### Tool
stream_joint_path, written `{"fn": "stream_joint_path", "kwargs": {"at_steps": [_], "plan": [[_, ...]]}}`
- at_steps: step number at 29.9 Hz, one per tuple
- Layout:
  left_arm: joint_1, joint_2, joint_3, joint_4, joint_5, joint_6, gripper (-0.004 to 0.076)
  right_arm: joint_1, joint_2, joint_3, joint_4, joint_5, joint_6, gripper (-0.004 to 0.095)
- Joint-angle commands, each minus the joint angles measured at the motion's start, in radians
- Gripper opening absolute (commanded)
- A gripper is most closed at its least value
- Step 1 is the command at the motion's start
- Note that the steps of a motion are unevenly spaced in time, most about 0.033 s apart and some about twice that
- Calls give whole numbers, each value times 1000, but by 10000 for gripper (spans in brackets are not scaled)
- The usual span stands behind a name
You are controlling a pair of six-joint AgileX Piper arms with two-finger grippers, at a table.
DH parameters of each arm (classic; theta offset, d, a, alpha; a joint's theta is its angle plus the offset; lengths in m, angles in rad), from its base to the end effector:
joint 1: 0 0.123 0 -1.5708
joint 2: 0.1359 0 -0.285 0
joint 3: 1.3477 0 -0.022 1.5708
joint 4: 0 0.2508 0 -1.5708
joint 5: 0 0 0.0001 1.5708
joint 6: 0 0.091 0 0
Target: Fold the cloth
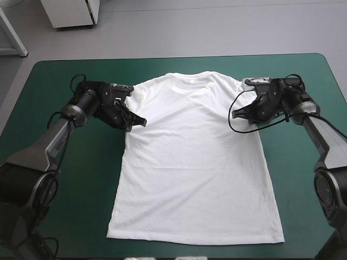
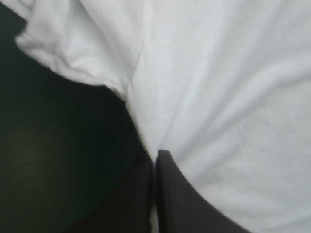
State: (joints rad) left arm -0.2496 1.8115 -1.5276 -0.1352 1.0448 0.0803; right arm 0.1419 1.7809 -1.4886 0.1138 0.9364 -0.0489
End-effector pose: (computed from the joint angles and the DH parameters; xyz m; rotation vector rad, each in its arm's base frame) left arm 0.3700 -0.1053 0.2751 0.3950 2.7887 -0.2197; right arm 0.3795 0.0626 0.2792 -0.1942 2.7060 0.1717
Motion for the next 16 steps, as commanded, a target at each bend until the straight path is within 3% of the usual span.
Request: {"fn": "stream_joint_path", "kwargs": {"at_steps": [1, 10, 16], "plan": [[-5, -145, -26, -8, 17, -2, -10, -1, -103, -61, -9, 19, 1, -17], [-5, -395, -56, -8, 33, -2, -10, -1, -264, -140, -7, 108, 24, -17], [-5, -471, -249, -8, 95, 1, -10, -1, -390, -213, -2, 112, 49, -17]]}}
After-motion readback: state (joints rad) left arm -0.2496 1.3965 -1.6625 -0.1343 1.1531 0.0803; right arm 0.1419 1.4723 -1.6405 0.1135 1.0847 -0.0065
